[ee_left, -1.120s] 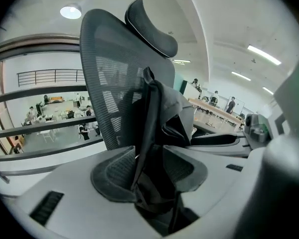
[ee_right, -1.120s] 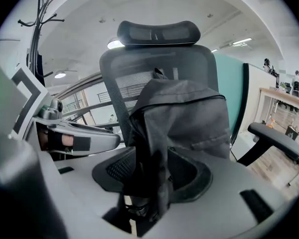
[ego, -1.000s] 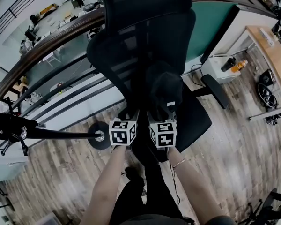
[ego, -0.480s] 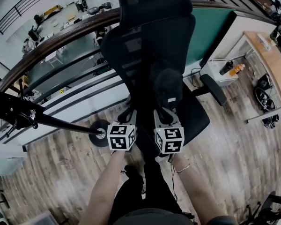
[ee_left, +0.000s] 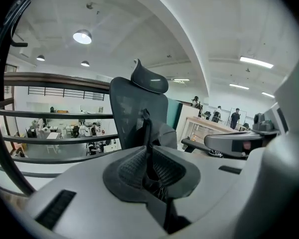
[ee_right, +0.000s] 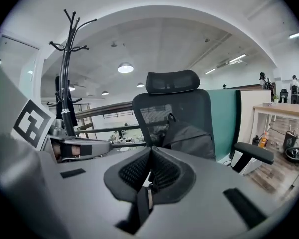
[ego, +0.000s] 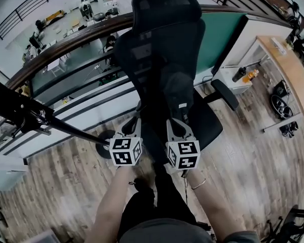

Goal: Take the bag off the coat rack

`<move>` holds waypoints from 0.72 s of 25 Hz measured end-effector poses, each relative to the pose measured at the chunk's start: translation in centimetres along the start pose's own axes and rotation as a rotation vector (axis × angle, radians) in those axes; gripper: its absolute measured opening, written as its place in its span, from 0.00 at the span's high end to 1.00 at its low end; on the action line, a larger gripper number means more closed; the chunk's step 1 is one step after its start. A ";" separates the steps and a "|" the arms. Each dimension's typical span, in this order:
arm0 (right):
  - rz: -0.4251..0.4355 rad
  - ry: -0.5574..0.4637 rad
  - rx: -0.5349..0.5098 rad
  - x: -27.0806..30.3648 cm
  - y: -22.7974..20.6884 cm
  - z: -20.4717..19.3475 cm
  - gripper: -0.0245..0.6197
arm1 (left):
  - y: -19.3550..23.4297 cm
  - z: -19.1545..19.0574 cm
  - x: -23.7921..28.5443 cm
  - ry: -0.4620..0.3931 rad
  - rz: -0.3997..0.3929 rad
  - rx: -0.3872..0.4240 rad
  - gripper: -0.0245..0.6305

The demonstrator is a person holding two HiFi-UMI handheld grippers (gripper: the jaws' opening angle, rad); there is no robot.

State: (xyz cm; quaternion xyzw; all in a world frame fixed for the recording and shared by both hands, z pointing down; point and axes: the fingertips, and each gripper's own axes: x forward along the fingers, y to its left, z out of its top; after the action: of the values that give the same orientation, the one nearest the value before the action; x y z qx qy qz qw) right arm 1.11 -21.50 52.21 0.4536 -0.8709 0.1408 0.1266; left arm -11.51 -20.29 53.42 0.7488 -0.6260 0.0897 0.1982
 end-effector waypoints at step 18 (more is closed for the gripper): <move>-0.001 -0.087 0.016 -7.0 1.0 2.7 0.96 | 0.0 2.2 -7.8 -0.085 0.041 0.033 0.91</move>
State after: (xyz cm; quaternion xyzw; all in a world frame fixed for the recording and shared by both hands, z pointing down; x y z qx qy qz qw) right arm 3.90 -16.63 47.11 0.4606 -0.8742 0.1277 0.0851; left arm -13.29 -14.18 48.44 0.7421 -0.6476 0.0720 0.1573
